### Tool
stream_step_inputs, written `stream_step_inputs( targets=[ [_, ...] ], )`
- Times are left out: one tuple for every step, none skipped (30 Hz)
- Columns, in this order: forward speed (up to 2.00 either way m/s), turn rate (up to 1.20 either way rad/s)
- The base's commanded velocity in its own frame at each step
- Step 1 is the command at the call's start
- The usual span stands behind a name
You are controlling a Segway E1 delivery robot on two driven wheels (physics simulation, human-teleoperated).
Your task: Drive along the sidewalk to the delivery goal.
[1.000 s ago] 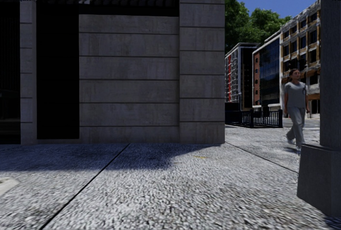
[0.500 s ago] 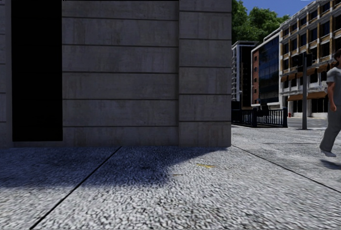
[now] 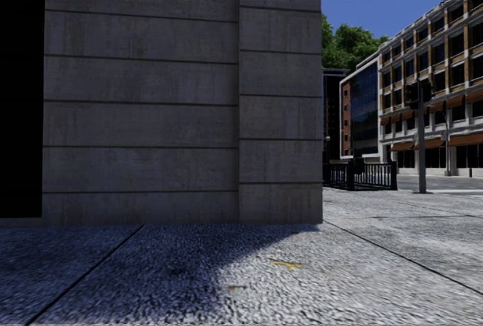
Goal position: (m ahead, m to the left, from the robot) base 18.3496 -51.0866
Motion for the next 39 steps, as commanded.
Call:
stream_step_inputs(
  targets=[
    [1.80,0.00],
    [1.86,0.00],
    [1.89,0.00],
    [1.89,0.00],
    [1.89,-0.03],
    [1.89,-0.24],
    [1.89,-0.45],
    [1.90,-0.51],
    [1.90,-0.51],
    [1.90,-0.53],
    [1.90,-0.53],
    [1.90,-0.53],
    [1.90,-0.54],
    [1.90,-0.54],
    [1.90,-0.54],
    [1.90,-0.54],
    [1.90,-0.54],
    [1.90,-0.54],
    [1.90,-0.54],
    [1.90,-0.54],
    [1.90,-0.54],
    [1.90,-0.54],
    [1.90,-0.54],
    [1.90,-0.54],
    [1.90,-0.54],
    [1.90,-0.62],
    [1.90,-1.02],
    [1.90,-1.02],
    [1.90,-1.20],
    [1.90,-1.20],
    [1.90,-1.20],
    [1.90,-1.20],
    [1.90,-1.20],
    [1.90,-1.20],
    [1.90,-1.20],
    [1.90,-1.20],
    [1.90,-1.20],
    [1.90,-1.20],
    [1.90,-1.20]
  ],
)
